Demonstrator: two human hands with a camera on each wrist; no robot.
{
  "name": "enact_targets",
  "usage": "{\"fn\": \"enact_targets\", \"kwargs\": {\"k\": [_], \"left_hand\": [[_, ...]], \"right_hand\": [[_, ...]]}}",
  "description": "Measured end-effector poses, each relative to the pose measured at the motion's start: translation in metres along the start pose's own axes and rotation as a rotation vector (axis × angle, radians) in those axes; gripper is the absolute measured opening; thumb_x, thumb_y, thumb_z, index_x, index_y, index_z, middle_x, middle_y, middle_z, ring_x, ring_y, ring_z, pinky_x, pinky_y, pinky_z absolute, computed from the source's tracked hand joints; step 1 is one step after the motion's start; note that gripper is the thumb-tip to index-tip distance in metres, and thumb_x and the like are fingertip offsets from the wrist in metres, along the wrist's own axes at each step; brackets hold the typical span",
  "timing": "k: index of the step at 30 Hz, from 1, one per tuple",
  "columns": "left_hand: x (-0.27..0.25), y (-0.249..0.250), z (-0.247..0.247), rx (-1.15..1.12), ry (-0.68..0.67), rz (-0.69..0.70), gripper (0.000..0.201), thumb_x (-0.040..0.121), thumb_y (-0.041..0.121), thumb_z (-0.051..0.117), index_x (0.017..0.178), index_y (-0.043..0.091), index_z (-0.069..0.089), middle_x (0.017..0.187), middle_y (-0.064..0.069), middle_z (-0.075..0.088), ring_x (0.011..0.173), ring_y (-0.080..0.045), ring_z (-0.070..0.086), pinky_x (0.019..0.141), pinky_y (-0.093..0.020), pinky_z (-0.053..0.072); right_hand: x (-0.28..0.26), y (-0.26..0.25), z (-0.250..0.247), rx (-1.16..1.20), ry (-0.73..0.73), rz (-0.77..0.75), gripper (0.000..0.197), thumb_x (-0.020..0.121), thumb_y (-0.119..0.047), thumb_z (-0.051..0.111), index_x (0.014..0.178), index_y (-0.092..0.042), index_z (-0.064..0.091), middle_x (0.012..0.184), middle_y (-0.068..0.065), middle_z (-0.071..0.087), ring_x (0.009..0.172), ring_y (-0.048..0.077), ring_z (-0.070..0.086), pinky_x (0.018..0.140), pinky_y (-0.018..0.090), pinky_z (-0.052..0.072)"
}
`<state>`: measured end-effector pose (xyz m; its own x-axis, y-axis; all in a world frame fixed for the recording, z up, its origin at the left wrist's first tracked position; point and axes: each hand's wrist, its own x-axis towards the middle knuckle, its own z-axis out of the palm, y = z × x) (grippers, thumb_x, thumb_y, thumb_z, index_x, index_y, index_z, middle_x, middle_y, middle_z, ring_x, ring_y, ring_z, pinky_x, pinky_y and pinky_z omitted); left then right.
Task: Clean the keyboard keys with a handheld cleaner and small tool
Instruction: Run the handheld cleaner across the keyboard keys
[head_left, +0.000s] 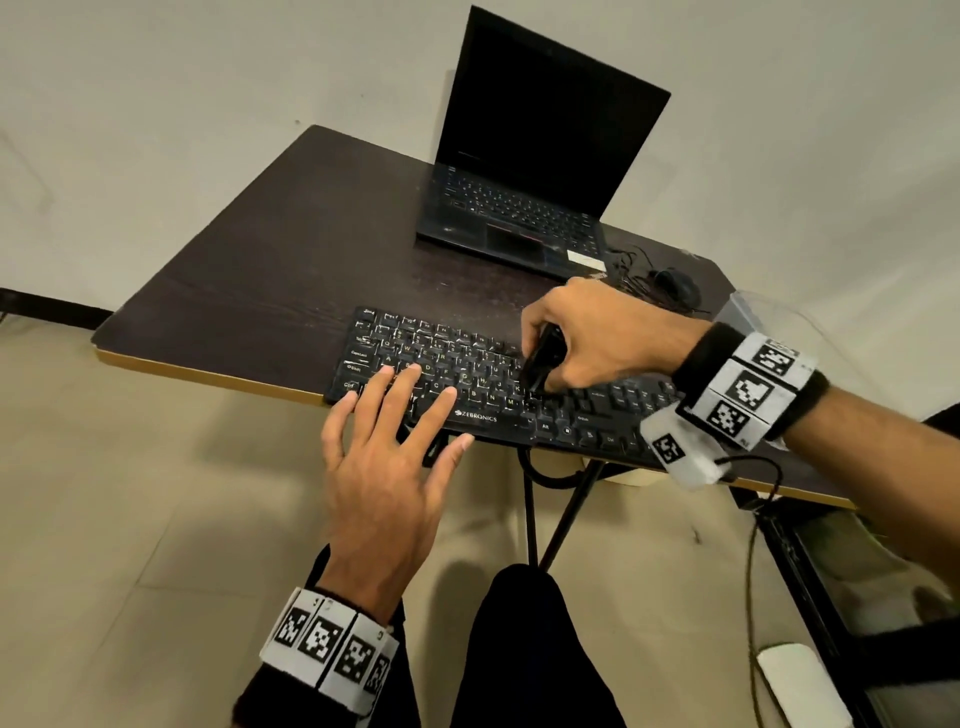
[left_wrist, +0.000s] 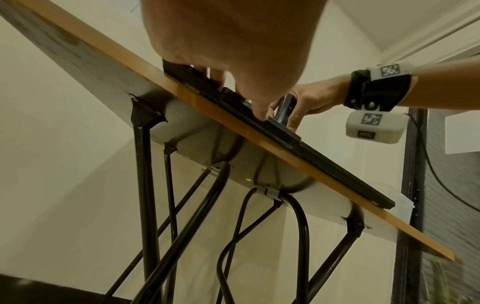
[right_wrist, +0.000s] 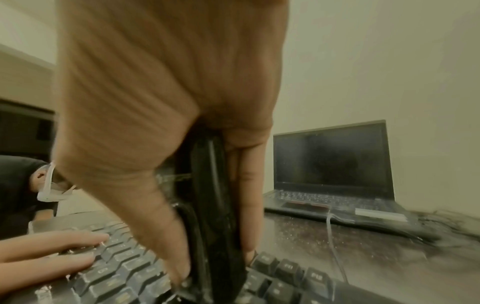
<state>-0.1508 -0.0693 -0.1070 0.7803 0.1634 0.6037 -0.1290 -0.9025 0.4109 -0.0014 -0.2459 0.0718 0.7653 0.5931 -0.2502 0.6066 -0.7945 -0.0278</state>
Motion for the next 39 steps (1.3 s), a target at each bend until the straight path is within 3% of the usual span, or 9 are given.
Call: {"fn": "enact_targets", "kwargs": {"k": [4,8,12,16,21,25,29,34,39], "left_hand": [[-0.001,-0.001,-0.001,-0.015,0.002,0.008,0.043,0.103,0.05,0.058,0.138,0.029,0.067,0.156,-0.003,0.053,0.151,-0.025,0.042,0.124,-0.05,0.025],[0.0,0.0,-0.001,-0.013,-0.007,-0.005,0.044,0.103,0.051,0.056,0.14,0.029,0.066,0.157,-0.003,0.052,0.151,-0.024,0.041,0.125,-0.05,0.025],[-0.001,-0.001,-0.002,-0.021,-0.009,0.006,0.044,0.103,0.05,0.055,0.14,0.029,0.066,0.157,-0.003,0.052,0.152,-0.025,0.04,0.124,-0.051,0.025],[-0.001,-0.001,-0.001,-0.014,-0.004,-0.004,0.044,0.103,0.05,0.056,0.14,0.029,0.066,0.157,-0.004,0.053,0.151,-0.025,0.041,0.124,-0.051,0.026],[-0.001,-0.002,0.0,-0.01,-0.003,0.006,0.044,0.103,0.05,0.056,0.14,0.029,0.066,0.157,-0.003,0.052,0.151,-0.024,0.041,0.124,-0.05,0.026],[0.0,-0.001,0.001,-0.012,-0.005,-0.001,0.044,0.103,0.051,0.056,0.141,0.029,0.066,0.158,-0.003,0.052,0.152,-0.024,0.041,0.124,-0.051,0.026],[-0.002,-0.002,0.0,-0.022,-0.001,0.005,0.044,0.103,0.051,0.056,0.14,0.029,0.066,0.157,-0.003,0.052,0.151,-0.024,0.041,0.125,-0.05,0.025],[0.0,-0.002,0.001,-0.004,-0.022,-0.006,0.045,0.104,0.052,0.054,0.14,0.029,0.066,0.157,-0.003,0.052,0.151,-0.024,0.041,0.124,-0.05,0.026],[-0.001,-0.001,-0.002,-0.017,-0.022,0.004,0.044,0.103,0.051,0.056,0.14,0.029,0.066,0.157,-0.002,0.052,0.151,-0.023,0.041,0.125,-0.048,0.024]], "right_hand": [[0.003,0.009,-0.011,-0.045,0.06,0.091,0.026,0.076,-0.017,0.09,0.096,-0.023,0.075,0.091,-0.008,0.075,0.088,0.014,0.073,0.079,0.034,0.062],[-0.002,0.005,-0.003,0.033,-0.015,0.024,0.031,0.076,-0.022,0.094,0.099,-0.026,0.074,0.092,-0.009,0.076,0.086,0.007,0.072,0.078,0.027,0.059],[0.0,0.011,-0.011,0.036,0.057,0.129,0.029,0.076,-0.019,0.093,0.099,-0.022,0.075,0.094,-0.005,0.076,0.091,0.014,0.073,0.085,0.036,0.062],[-0.003,0.0,-0.002,0.052,0.009,0.026,0.029,0.075,-0.022,0.094,0.094,-0.029,0.073,0.09,-0.011,0.075,0.083,0.006,0.072,0.076,0.027,0.059],[0.002,0.006,-0.01,0.069,0.051,0.116,0.029,0.075,-0.018,0.093,0.097,-0.023,0.075,0.092,-0.009,0.075,0.088,0.01,0.073,0.081,0.03,0.061],[-0.001,-0.01,0.002,0.035,0.005,0.004,0.03,0.075,-0.023,0.093,0.097,-0.028,0.073,0.09,-0.008,0.077,0.082,0.008,0.073,0.075,0.028,0.06],[0.008,0.002,-0.01,0.016,0.102,0.141,0.028,0.074,-0.019,0.092,0.096,-0.023,0.076,0.09,-0.005,0.077,0.089,0.016,0.075,0.08,0.036,0.063],[0.005,-0.009,0.003,0.044,0.036,0.045,0.03,0.075,-0.023,0.092,0.099,-0.027,0.074,0.092,-0.004,0.078,0.085,0.012,0.074,0.077,0.031,0.061],[0.011,0.005,-0.009,0.032,0.118,0.149,0.028,0.074,-0.019,0.091,0.096,-0.025,0.075,0.089,-0.004,0.078,0.086,0.016,0.075,0.078,0.035,0.063]]}}
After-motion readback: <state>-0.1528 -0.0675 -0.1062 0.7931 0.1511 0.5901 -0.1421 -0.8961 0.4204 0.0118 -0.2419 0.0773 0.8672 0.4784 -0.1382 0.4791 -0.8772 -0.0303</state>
